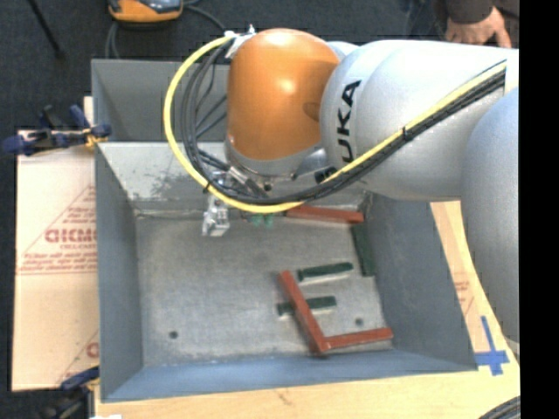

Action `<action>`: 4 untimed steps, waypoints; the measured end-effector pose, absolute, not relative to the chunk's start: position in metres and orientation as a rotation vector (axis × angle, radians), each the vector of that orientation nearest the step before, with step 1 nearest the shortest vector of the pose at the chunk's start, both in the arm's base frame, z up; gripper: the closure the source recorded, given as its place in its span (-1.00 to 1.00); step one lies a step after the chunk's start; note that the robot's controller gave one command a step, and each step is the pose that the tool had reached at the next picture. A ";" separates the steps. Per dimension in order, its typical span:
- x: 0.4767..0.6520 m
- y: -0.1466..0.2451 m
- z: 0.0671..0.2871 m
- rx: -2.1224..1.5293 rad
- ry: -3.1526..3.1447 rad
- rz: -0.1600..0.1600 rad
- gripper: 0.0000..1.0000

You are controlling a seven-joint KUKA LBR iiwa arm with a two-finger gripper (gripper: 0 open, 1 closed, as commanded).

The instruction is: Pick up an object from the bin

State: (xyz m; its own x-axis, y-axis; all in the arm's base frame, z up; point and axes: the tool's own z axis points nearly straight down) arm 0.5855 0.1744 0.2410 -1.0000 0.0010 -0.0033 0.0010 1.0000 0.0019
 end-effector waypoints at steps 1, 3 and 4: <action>0.585 0.174 0.241 0.000 3.139 0.003 1.00; 0.571 0.168 0.178 0.058 3.143 0.000 -1.00; 0.573 0.168 0.181 0.059 3.138 0.003 -1.00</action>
Offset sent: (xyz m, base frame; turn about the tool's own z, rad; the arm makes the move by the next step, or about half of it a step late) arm 0.0248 0.0191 0.0330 -0.1590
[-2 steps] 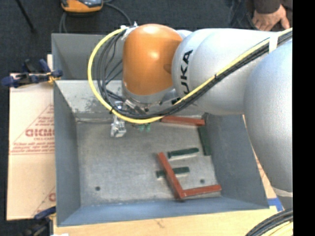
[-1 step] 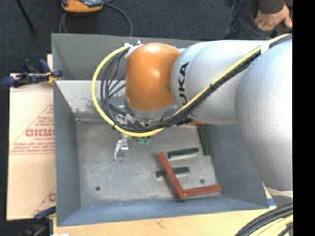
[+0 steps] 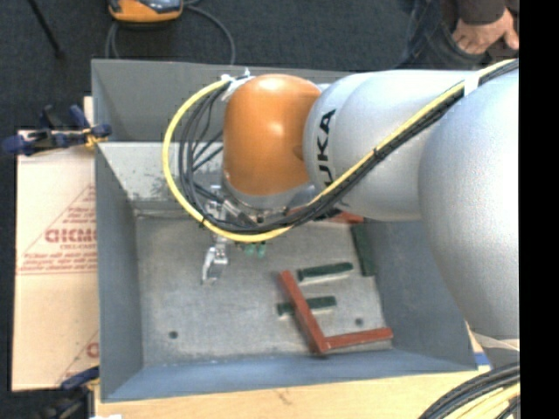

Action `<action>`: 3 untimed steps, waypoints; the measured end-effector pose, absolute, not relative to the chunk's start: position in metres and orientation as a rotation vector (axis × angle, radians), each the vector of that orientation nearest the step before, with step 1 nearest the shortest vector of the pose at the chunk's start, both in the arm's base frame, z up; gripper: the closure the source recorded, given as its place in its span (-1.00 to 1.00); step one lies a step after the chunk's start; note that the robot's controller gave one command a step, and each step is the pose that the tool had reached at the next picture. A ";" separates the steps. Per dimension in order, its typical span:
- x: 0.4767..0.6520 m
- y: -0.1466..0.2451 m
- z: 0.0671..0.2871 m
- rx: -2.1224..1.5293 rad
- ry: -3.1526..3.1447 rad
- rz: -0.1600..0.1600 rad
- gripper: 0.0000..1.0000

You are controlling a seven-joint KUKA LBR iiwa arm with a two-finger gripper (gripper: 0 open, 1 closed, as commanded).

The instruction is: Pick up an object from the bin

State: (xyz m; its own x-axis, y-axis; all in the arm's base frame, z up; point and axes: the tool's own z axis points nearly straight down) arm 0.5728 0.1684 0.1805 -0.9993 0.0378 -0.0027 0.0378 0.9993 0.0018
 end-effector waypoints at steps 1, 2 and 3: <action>0.587 0.124 0.178 -0.070 3.136 0.002 -1.00; 0.621 0.100 0.164 -0.088 3.135 -0.001 -1.00; 0.593 0.064 0.136 -0.011 3.136 0.002 -1.00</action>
Offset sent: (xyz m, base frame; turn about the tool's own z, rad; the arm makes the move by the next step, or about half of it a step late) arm 0.0503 -0.0695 -0.0209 -0.0956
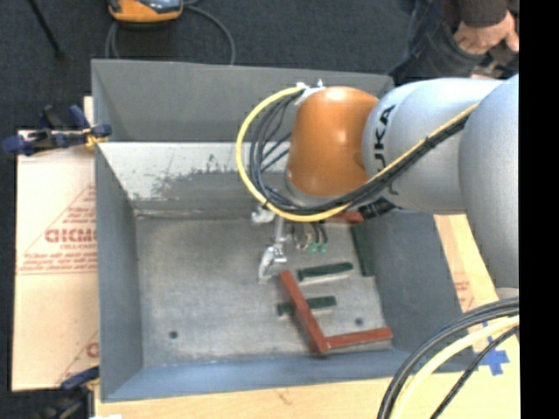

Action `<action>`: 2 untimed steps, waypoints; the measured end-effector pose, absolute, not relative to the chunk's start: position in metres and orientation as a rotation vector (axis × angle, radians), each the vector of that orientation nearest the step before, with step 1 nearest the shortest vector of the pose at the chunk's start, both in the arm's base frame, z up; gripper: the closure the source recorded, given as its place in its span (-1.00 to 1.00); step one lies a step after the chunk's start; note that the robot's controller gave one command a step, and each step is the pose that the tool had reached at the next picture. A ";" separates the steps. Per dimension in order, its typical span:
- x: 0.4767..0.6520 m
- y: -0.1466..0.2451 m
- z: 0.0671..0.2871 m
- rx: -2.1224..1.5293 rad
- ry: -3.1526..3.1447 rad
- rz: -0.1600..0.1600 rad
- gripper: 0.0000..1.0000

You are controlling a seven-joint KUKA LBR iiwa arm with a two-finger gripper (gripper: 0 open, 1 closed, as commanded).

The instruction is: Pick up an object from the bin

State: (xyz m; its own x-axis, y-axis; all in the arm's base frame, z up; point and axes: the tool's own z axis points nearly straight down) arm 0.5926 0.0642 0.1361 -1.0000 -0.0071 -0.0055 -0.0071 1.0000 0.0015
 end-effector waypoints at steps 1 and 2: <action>0.571 0.016 0.115 -0.133 3.135 0.000 -1.00; 0.573 0.004 0.093 -0.150 3.122 0.002 -1.00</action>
Offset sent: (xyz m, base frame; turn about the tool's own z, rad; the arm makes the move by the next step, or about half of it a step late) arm -0.0276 -0.0603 -0.0588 -0.0811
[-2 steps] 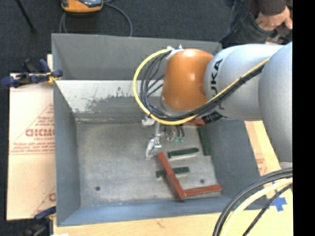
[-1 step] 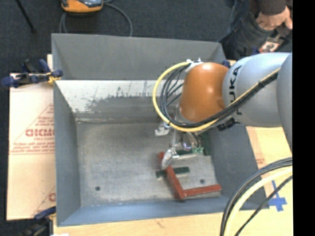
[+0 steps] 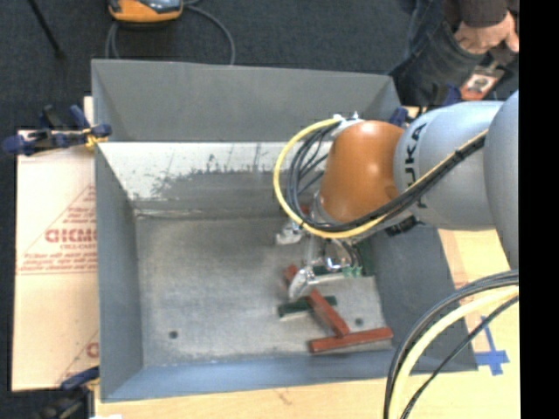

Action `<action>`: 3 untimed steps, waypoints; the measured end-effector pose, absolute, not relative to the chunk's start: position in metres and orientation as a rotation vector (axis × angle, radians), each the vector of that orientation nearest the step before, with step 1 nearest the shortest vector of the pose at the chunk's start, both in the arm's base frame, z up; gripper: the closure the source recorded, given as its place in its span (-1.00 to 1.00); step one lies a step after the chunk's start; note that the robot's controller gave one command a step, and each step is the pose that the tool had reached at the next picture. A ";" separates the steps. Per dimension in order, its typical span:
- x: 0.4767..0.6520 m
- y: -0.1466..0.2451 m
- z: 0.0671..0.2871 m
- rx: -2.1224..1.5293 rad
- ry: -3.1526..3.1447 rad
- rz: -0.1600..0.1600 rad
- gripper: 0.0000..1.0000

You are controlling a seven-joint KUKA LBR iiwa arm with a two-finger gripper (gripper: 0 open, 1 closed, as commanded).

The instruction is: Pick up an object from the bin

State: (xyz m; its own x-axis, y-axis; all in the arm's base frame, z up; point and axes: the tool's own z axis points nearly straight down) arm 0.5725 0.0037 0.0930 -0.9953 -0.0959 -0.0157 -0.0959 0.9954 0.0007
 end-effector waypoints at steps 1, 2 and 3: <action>0.560 -0.013 0.086 -0.382 3.110 0.021 1.00; 0.560 -0.013 0.086 -0.380 3.110 0.021 1.00; 0.561 -0.013 0.083 -0.389 3.100 0.004 1.00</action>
Offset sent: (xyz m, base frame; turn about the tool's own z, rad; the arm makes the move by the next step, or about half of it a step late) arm 0.0000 0.0000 0.0000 0.0000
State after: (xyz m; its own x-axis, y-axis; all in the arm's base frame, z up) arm 0.5613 -0.0127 0.0825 -0.9689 -0.2470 -0.0172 -0.2471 0.9690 0.0001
